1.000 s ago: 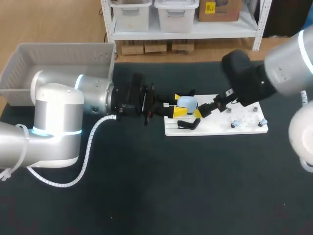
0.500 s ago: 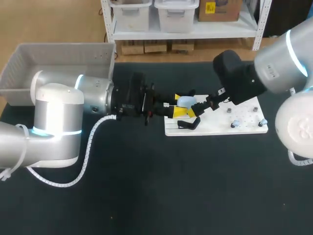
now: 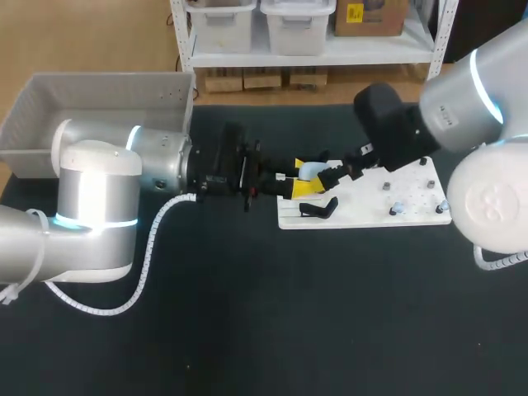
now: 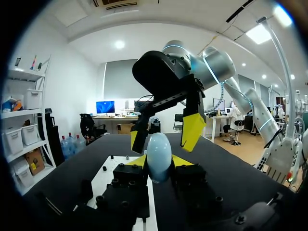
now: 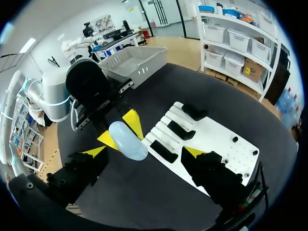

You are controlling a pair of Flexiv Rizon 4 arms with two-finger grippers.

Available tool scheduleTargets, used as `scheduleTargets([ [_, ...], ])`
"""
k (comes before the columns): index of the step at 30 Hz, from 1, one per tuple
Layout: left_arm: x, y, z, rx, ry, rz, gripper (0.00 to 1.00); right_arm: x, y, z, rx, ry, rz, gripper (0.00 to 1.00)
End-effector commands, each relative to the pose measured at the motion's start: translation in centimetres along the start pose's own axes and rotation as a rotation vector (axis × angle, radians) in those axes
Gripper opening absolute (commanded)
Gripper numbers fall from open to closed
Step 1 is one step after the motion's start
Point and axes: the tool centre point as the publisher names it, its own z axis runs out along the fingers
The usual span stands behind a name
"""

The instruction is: Pick up each earbud case from the left stands, insert the matching earbuds, close the lid, and place the case in the box.

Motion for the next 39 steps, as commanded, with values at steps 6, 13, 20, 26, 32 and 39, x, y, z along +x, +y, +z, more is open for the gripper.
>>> scheduleTargets([
  [6,0.1,-0.2,0.0,-0.006,-0.003,0.003,0.0,-0.2,-0.3,0.1,0.005,-0.008,0.006,1.0],
  [13,0.1,-0.2,0.0,-0.006,-0.003,0.003,0.0,-0.2,-0.6,0.3,0.014,-0.006,0.016,1.0],
  [20,0.1,-0.2,0.0,-0.006,-0.003,0.003,0.0,-0.3,-0.9,0.3,0.022,-0.007,0.019,1.0],
  [26,0.1,-0.2,0.0,-0.006,-0.003,0.003,0.0,-0.5,-1.0,0.3,0.031,-0.01,0.021,1.0],
  [32,0.1,-0.2,0.0,-0.006,-0.003,0.003,0.0,-0.8,-1.1,0.0,0.038,-0.02,0.025,1.0],
  [39,0.1,-0.2,0.0,-0.006,-0.003,0.003,0.0,-1.7,-0.9,-0.9,0.042,-0.048,0.016,1.0],
])
